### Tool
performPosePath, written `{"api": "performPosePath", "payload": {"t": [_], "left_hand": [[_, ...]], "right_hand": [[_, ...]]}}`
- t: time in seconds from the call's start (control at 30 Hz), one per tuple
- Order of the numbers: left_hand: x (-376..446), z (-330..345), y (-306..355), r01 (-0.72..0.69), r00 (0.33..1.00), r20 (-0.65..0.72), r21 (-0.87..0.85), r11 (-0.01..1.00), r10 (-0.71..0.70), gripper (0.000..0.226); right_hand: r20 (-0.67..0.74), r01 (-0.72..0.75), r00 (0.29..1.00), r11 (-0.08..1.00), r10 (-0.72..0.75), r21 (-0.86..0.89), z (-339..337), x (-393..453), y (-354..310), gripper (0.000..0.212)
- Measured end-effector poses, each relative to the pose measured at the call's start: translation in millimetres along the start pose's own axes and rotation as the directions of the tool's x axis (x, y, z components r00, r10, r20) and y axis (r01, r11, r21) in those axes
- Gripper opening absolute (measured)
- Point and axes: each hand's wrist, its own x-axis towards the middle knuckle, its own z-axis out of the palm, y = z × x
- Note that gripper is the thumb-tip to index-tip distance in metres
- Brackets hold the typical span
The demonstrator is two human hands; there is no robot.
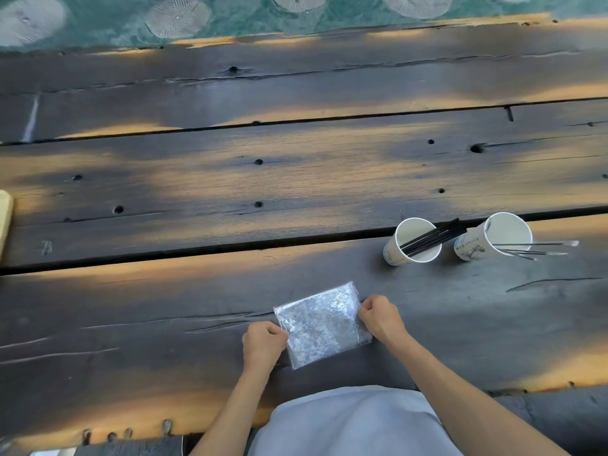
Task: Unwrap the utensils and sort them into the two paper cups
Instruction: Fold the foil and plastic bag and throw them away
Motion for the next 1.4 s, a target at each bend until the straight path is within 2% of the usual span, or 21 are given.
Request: {"api": "performPosePath", "payload": {"t": [0.07,0.13,0.23,0.33,0.47,0.57,0.67,0.73,0.83,0.93,1.0,1.17,1.27,1.33,1.4], "left_hand": [[-3,0,3,0.040,0.999,0.001,-0.066,0.997,-0.040,0.019],[-4,-2,4,0.089,0.996,-0.003,-0.140,0.986,-0.090,0.007],[-1,0,-3,0.103,0.994,0.053,-0.171,0.980,-0.095,0.019],[-7,2,-8,0.096,0.986,0.155,-0.253,0.963,-0.057,0.015],[-15,1,-17,0.110,0.976,0.219,-0.409,0.906,-0.020,0.014],[-23,2,-24,0.161,0.952,0.306,-0.541,0.826,0.015,0.015],[-40,5,-25,0.150,0.949,0.311,-0.576,0.803,0.046,0.011],[-46,8,-28,0.104,0.957,0.280,-0.572,0.814,0.074,0.021],[-56,10,-31,0.026,0.972,0.208,-0.567,0.823,0.113,0.024],[-68,9,-29,-0.024,0.983,0.131,-0.590,0.807,0.125,0.026],[-77,7,-30,-0.047,0.989,0.085,-0.611,0.790,0.124,0.024],[-102,1,-43,-0.088,0.991,-0.132,-0.626,0.775,0.006,0.020],[-122,2,-54,-0.116,0.970,-0.236,-0.656,0.745,-0.057,0.017],[-135,4,-67,-0.109,0.953,-0.276,-0.697,0.708,-0.125,0.016],[-144,6,-83,-0.114,0.928,-0.316,-0.743,0.660,-0.195,0.014]], "right_hand": [[0.009,0.021,1.000,1.000,-0.021,-0.001,0,-2,1,0.008],[0.023,0.042,0.999,0.999,-0.042,0.006,-1,-5,2,0.012],[0.058,0.034,0.998,0.998,-0.037,0.053,-2,-5,7,0.016],[0.121,-0.003,0.993,0.983,-0.019,0.183,-1,-6,13,0.032],[0.238,-0.100,0.971,0.916,0.005,0.389,-6,-14,21,0.035],[0.258,-0.064,0.962,0.855,-0.083,0.514,-10,-20,26,0.020],[0.253,-0.033,0.958,0.823,-0.136,0.567,-16,-25,28,0.011],[0.257,-0.008,0.951,0.820,-0.170,0.573,-20,-26,28,0.014],[0.287,0.038,0.923,0.804,-0.255,0.593,-28,-29,27,0.012],[0.383,0.032,0.866,0.800,-0.321,0.599,-34,-33,21,0.013],[0.404,0.088,0.834,0.813,-0.377,0.576,-36,-37,16,0.013],[0.402,0.251,0.785,0.835,-0.471,0.489,-37,-53,-1,0.017],[0.410,0.273,0.764,0.825,-0.499,0.495,-30,-65,-11,0.030],[0.420,0.288,0.755,0.830,-0.504,0.477,-21,-74,-16,0.019],[0.451,0.309,0.729,0.836,-0.515,0.455,-12,-83,-20,0.022]]}}
